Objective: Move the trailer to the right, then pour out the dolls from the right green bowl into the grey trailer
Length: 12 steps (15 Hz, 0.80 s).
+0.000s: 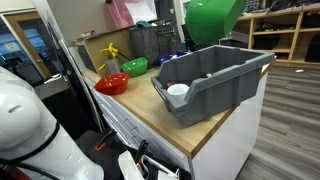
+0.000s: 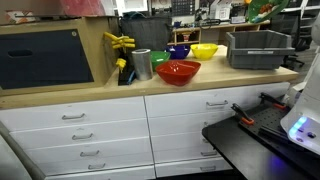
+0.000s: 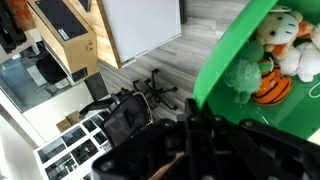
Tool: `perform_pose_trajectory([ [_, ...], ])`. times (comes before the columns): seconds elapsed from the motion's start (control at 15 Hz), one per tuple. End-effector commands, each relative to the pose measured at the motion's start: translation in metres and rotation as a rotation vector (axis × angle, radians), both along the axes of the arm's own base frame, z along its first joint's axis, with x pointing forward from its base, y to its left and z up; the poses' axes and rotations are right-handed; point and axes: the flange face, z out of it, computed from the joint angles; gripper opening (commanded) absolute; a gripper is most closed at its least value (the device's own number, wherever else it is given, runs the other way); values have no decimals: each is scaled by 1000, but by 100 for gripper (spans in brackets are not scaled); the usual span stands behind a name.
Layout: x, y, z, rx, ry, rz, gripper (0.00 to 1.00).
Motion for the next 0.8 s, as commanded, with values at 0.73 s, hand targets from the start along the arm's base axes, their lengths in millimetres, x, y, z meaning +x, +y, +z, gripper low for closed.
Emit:
perform_pose_trajectory([
  [0.73,29,19,-2,-175,172,207,1],
])
